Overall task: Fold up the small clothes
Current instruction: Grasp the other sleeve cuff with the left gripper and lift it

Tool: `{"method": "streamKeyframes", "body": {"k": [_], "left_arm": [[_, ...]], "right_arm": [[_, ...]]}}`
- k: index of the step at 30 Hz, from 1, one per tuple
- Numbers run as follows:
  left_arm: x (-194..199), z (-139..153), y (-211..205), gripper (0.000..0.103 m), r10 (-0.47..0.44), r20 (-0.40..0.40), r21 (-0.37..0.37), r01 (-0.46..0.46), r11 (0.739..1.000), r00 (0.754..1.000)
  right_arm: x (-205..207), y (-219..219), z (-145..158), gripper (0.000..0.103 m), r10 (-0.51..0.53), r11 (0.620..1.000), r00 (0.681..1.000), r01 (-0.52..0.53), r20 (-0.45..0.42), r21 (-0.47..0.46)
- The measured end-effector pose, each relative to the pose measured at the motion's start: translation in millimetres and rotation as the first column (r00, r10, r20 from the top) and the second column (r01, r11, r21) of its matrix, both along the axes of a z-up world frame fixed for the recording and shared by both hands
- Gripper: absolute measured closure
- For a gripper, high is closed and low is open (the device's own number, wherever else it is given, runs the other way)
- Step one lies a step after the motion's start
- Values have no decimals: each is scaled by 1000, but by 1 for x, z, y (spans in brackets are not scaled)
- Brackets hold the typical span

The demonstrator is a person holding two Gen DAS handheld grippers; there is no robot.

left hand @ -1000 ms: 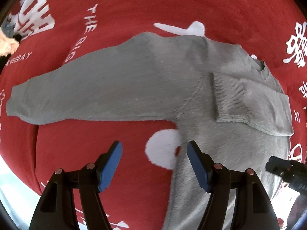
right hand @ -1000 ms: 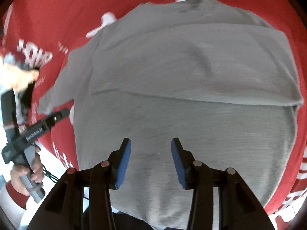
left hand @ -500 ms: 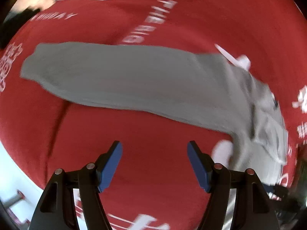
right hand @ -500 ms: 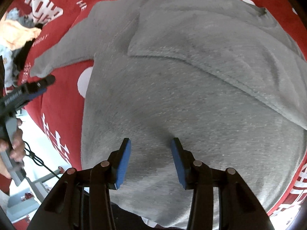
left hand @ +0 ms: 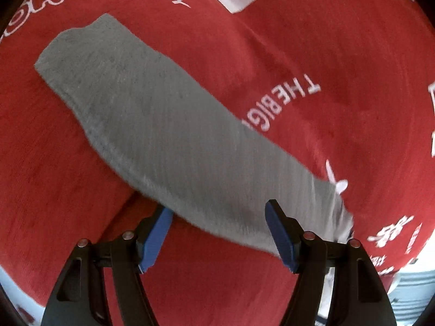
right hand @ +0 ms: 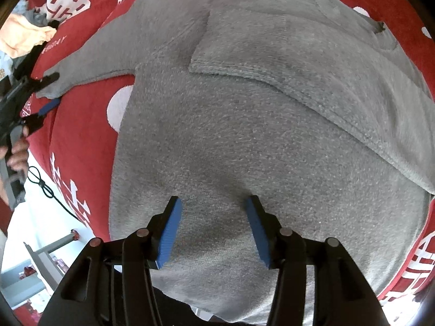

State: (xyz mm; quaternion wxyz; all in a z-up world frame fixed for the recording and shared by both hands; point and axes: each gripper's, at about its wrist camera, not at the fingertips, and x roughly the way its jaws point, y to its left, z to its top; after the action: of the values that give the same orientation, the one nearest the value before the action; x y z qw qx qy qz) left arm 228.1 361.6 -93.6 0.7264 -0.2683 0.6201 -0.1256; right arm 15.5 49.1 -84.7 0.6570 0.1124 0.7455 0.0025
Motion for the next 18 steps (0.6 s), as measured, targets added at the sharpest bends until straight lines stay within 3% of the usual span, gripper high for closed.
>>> {"method": "streamKeyframes", "body": {"k": [6,7,8,9,10,15,18], "left_arm": [[13,-7,3,34,76,4,-34,-76,996,997],[13,-6,1,41,79,16,-28,-79,996,997],[13,-5,-2,64,75,24,-30,-74,997,997],[13,-5,-6,83,61,27,-48,-60,997,998],[11,-3,-9,89,54,38,-61,-51,997,998],[5,28,-32,92,-19,164,-10,21,1000,986],[2,56,-53,92,-87,241,47,78,996,967]], "right_arm": [[1,6,-3,46,-4,1000,1000,4,3,-3],[1,6,-3,46,-8,1000,1000,8,3,0],[1,4,-2,46,63,998,998,-63,-14,14],[1,3,-2,46,60,998,998,-59,-11,19],[0,1,0,46,58,998,998,-58,-8,23],[2,-5,7,46,47,998,999,-47,16,48],[1,-9,12,46,45,997,998,-47,32,63]]}}
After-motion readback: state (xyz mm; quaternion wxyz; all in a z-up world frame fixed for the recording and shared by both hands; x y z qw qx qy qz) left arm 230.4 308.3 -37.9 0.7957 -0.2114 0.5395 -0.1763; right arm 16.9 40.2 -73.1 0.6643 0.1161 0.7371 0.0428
